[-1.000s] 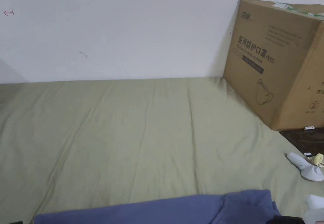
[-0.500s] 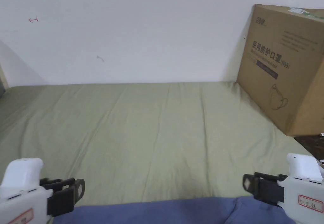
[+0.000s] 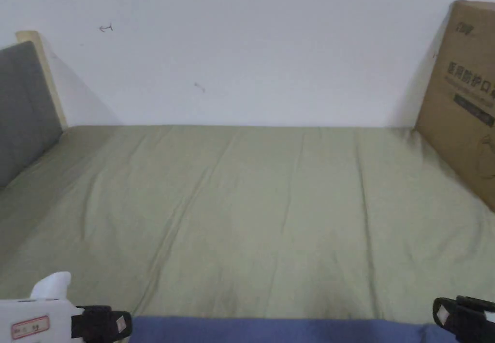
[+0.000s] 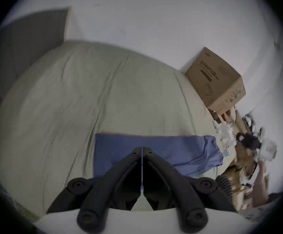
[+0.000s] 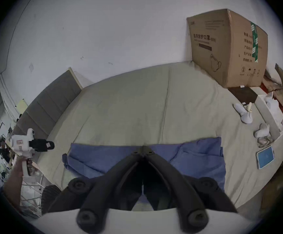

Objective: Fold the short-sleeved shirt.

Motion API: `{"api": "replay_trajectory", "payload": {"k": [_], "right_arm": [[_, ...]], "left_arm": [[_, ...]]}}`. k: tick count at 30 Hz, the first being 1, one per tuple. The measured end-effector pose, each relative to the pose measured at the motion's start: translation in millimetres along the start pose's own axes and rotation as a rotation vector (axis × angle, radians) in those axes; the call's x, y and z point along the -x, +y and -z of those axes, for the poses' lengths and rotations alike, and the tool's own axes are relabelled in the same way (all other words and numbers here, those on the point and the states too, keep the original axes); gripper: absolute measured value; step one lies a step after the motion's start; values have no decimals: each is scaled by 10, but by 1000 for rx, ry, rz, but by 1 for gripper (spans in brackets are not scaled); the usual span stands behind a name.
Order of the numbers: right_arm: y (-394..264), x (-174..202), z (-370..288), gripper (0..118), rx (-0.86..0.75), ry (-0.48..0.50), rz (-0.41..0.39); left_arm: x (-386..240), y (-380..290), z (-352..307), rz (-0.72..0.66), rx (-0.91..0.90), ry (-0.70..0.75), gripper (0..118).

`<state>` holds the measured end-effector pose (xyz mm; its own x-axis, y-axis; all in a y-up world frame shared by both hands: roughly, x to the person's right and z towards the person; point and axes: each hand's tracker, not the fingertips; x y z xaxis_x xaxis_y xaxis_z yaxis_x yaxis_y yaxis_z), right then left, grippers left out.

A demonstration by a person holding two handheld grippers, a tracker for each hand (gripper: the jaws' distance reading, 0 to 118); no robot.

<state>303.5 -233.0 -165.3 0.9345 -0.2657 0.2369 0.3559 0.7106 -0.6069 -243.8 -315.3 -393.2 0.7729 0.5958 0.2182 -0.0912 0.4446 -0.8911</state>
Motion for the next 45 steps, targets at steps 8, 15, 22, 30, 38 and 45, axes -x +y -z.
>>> {"api": "replay_trajectory", "payload": {"k": [8, 15, 22, 30, 38, 45], "right_arm": [[-35, -84, 193, 0, 38, -45, 153], [16, 12, 295, 0, 74, -51, 168], [80, 97, 312, 0, 81, -28, 164], [57, 140, 291, 0, 101, -2, 148], [45, 79, 164, 0, 74, 27, 135], [-5, 33, 150, 0, 72, 69, 203]], "left_arm": [[894, -277, 555, -381, 54, -410, 118], [924, -481, 1222, -486, 100, -680, 118], [1029, -698, 1628, -398, 152, -375, 6], [403, -455, 885, -47, 26, -166, 6], [-203, -343, -409, 341, -232, 374, 6], [-1131, -364, 295, 261, -14, -12, 6]]}}
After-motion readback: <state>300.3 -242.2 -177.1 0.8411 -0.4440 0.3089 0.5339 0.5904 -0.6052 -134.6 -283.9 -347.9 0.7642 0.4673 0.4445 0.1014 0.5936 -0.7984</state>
